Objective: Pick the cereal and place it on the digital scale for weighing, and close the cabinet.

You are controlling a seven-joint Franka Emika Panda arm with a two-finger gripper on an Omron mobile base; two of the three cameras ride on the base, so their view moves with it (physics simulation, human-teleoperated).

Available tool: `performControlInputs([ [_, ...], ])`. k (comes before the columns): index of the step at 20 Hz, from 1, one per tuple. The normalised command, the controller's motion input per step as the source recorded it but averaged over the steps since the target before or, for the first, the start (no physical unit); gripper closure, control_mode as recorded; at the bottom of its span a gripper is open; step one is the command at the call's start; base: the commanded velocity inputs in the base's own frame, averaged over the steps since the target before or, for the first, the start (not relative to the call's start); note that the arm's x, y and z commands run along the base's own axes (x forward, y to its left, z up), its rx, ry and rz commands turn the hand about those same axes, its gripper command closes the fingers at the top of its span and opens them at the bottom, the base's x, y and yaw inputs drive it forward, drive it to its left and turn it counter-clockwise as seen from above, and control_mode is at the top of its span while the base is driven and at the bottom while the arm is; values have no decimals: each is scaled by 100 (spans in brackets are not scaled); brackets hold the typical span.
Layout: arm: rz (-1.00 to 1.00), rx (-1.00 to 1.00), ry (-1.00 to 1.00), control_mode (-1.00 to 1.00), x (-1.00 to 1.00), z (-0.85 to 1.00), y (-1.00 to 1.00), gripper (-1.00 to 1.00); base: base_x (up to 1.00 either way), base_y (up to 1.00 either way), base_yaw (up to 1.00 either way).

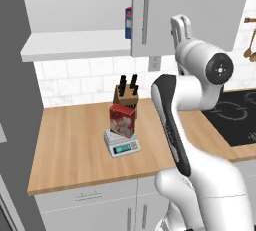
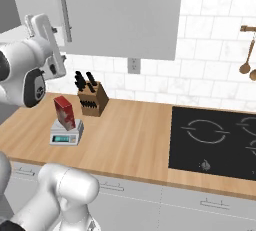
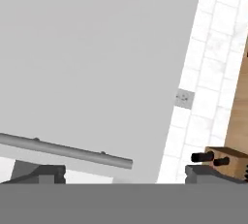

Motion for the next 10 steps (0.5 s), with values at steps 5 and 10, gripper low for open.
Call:
performControlInputs([
  [5, 0, -4, 26, -100, -72, 0, -4, -100, 0, 0, 0],
  [10, 0, -8, 26, -100, -65, 0, 4, -100, 0, 0, 0],
])
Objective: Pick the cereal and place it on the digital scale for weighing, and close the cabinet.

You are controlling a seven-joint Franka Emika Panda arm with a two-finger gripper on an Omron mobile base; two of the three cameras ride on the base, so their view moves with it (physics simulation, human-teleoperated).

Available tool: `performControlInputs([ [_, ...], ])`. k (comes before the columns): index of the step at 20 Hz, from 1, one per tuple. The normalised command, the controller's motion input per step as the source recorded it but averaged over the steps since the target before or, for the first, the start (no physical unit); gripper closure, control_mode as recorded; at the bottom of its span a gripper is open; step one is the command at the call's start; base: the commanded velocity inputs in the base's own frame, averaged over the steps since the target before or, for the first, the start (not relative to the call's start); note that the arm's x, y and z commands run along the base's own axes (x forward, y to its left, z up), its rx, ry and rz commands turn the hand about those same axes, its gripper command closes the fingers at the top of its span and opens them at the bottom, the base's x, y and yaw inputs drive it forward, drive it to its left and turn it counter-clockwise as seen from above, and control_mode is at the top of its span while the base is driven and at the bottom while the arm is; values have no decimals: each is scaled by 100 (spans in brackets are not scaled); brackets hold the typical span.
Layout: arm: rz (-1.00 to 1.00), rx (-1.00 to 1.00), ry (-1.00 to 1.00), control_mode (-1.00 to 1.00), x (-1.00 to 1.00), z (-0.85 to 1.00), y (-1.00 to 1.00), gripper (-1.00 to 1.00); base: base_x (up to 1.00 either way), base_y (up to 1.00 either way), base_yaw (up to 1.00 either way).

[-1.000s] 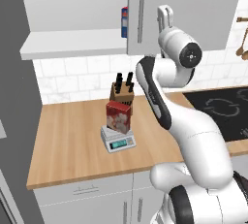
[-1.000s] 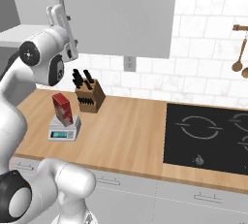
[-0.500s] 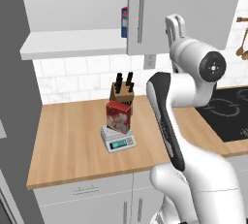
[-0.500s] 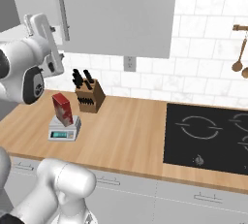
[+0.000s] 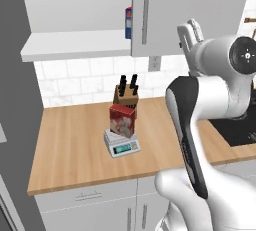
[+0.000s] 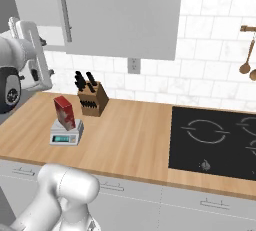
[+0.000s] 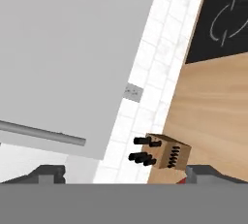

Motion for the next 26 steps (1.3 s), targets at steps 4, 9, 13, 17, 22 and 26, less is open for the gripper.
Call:
performControlInputs([
  [4, 0, -8, 28, -100, -47, 0, 4, -100, 0, 0, 0],
  [9, 5, -2, 28, -100, -40, 0, 27, -100, 0, 0, 0],
  [13, 17, 0, 4, -100, -66, 0, 84, -100, 0, 0, 0],
  [17, 31, 4, 0, -100, -81, 0, 83, -100, 0, 0, 0],
  [22, 34, 7, -4, -100, -73, 0, 95, -100, 0, 0, 0],
  [26, 34, 12, 0, -100, -37, 18, 99, -100, 0, 0, 0],
])
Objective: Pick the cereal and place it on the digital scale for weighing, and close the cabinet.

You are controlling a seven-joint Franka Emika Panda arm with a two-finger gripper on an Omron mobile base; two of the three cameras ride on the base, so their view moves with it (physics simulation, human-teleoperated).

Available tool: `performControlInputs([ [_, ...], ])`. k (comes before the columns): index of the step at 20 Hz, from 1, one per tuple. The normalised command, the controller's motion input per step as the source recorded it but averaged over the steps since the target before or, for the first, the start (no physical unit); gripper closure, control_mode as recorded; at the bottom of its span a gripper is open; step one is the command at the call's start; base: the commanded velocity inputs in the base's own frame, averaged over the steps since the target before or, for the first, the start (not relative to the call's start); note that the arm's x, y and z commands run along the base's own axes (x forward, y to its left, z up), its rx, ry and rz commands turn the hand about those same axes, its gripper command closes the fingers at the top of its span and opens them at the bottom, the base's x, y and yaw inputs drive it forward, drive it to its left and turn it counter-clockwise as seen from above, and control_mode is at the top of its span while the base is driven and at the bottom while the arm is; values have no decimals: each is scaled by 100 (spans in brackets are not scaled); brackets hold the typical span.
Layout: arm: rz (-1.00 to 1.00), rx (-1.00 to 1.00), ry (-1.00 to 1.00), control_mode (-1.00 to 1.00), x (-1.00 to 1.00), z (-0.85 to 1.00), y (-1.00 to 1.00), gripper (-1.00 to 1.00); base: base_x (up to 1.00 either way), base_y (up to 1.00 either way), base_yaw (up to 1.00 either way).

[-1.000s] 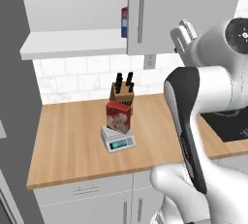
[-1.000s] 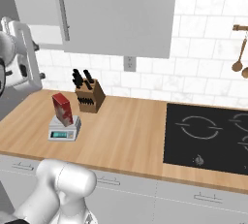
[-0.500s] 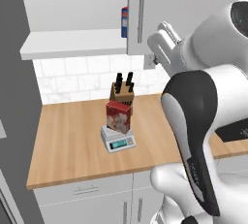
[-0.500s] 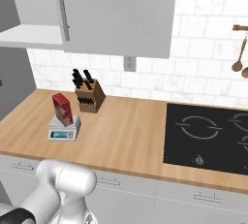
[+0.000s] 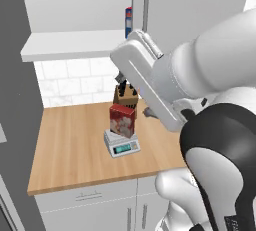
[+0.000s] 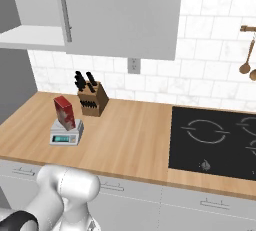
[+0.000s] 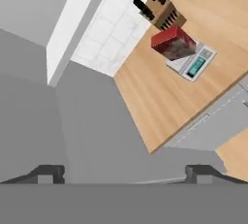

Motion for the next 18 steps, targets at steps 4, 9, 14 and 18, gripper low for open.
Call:
performControlInputs([
  [4, 31, 9, 0, -100, -18, 7, 100, -100, 0, 0, 0],
  [9, 28, 7, 0, -100, -28, 0, 100, -100, 0, 0, 0],
  [14, 21, 12, 0, -100, -41, -7, 100, -100, 0, 0, 0],
  [18, 12, 16, 0, -100, -23, -15, 65, -100, 0, 0, 0],
])
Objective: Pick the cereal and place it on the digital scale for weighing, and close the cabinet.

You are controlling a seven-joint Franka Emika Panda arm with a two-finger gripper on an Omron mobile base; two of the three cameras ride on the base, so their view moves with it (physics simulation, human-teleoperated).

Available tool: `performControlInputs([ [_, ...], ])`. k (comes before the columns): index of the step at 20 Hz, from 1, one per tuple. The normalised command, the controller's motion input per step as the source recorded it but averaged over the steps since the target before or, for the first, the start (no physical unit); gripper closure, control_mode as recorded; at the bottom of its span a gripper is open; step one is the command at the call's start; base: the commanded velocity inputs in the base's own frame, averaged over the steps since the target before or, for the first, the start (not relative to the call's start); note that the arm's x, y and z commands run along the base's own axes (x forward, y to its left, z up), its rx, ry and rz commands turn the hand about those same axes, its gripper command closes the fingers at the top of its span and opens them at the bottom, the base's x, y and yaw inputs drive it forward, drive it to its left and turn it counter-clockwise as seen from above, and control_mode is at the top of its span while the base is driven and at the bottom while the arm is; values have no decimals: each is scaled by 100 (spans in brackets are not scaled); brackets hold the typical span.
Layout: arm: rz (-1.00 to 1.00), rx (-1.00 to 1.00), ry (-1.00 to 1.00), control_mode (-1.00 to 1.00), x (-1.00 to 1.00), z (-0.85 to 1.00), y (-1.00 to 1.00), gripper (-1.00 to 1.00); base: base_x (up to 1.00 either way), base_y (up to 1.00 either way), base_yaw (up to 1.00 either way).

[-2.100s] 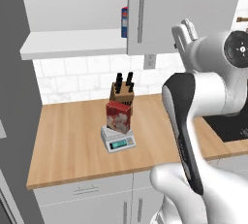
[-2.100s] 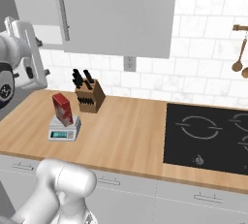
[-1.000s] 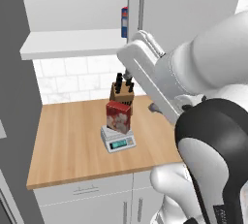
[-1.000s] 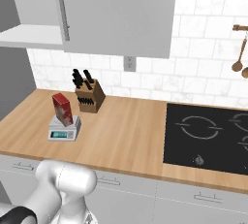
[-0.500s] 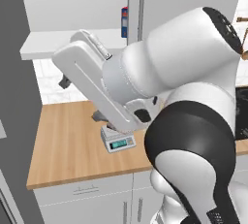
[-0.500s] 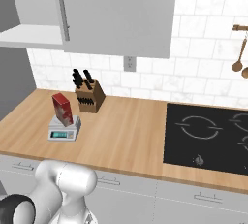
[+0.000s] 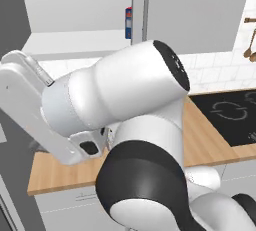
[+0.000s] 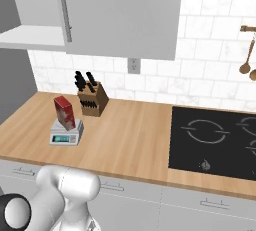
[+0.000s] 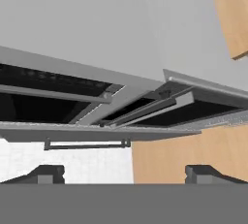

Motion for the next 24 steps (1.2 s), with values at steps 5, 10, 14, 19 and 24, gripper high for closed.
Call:
performControlInputs([
  [5, 3, 13, 0, -100, -4, -20, 46, -100, 0, 0, 0],
  [10, 0, 13, 0, -100, 0, -22, 54, -100, 0, 0, 0],
  [14, 0, 16, 0, -100, 0, -16, 69, -100, 0, 0, 0],
  [19, -2, 16, 0, -100, 7, -8, 47, -100, 0, 0, 0],
  [24, -9, 8, 0, -100, 33, 0, 13, -100, 0, 0, 0],
])
